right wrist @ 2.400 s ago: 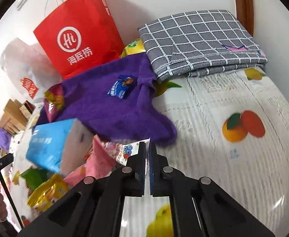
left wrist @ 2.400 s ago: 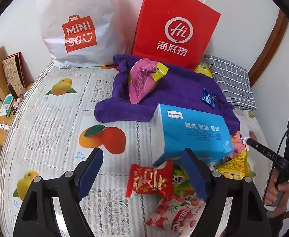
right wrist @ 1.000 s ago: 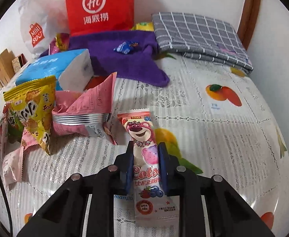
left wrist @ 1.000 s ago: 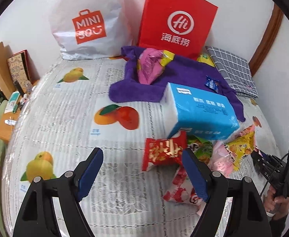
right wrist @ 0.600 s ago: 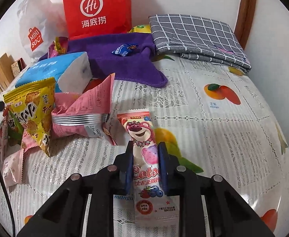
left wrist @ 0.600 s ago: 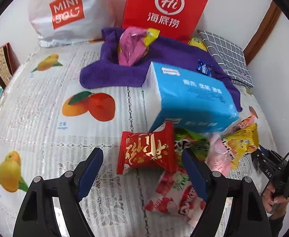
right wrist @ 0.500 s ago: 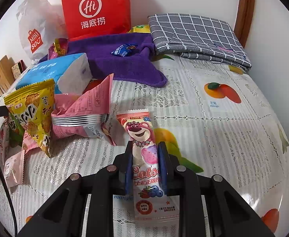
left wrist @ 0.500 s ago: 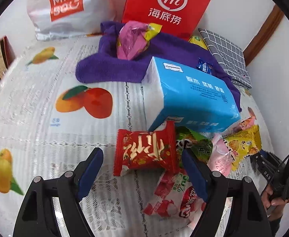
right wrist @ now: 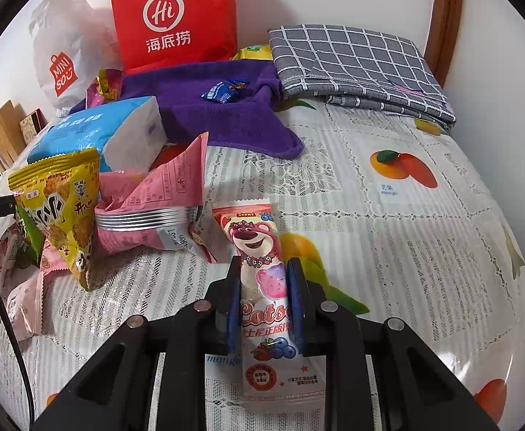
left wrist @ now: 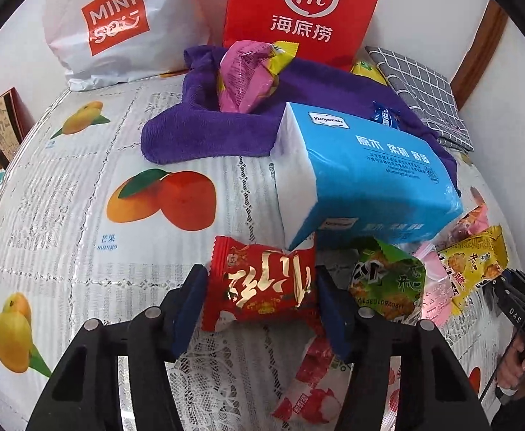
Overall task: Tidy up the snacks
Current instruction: 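Grasp the red candy bag with the left tool, then lift the red candy bag toward the purple towel while the right tool carries the wafer bar there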
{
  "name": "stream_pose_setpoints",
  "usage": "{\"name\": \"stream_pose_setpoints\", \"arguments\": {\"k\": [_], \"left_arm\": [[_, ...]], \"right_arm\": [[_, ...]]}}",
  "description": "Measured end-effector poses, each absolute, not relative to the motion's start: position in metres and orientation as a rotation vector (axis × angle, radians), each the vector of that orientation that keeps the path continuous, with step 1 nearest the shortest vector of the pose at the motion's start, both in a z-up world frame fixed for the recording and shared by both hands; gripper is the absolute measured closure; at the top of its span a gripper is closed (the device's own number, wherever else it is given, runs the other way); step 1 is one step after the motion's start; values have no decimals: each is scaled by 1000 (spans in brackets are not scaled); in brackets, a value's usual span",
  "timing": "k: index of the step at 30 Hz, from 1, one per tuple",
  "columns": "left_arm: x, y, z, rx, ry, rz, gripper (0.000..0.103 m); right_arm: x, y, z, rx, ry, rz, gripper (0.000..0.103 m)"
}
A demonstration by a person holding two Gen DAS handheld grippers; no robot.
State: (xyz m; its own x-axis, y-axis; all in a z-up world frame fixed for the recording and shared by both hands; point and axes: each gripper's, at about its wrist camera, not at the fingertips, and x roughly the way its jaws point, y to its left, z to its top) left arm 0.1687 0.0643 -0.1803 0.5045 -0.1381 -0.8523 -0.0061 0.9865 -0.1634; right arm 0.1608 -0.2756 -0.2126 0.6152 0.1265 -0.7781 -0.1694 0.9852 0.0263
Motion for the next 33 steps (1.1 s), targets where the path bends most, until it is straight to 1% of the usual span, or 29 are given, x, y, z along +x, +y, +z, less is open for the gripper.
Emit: {"name": "stream_pose_setpoints", "arguments": {"k": [1,4,14,21,33], "left_arm": [[167,65,-179,-157,1035,-78,47],[162,68,-174,-166,1022,-84,57],[146,75,-170,-180,1021,-75,59],[134,75,-151,-179,992,-87,59],[114,56,-112,-182,933,-144,59]], "right_arm": [[161,-276,-213,-52,892,170,81],[161,-276,-213,-52,892,170,81],[161,-275,-212,-48,891,163,80],[149,-273,-207,-29,891,119,82],[98,-254,-152,8,799,145,82]]}}
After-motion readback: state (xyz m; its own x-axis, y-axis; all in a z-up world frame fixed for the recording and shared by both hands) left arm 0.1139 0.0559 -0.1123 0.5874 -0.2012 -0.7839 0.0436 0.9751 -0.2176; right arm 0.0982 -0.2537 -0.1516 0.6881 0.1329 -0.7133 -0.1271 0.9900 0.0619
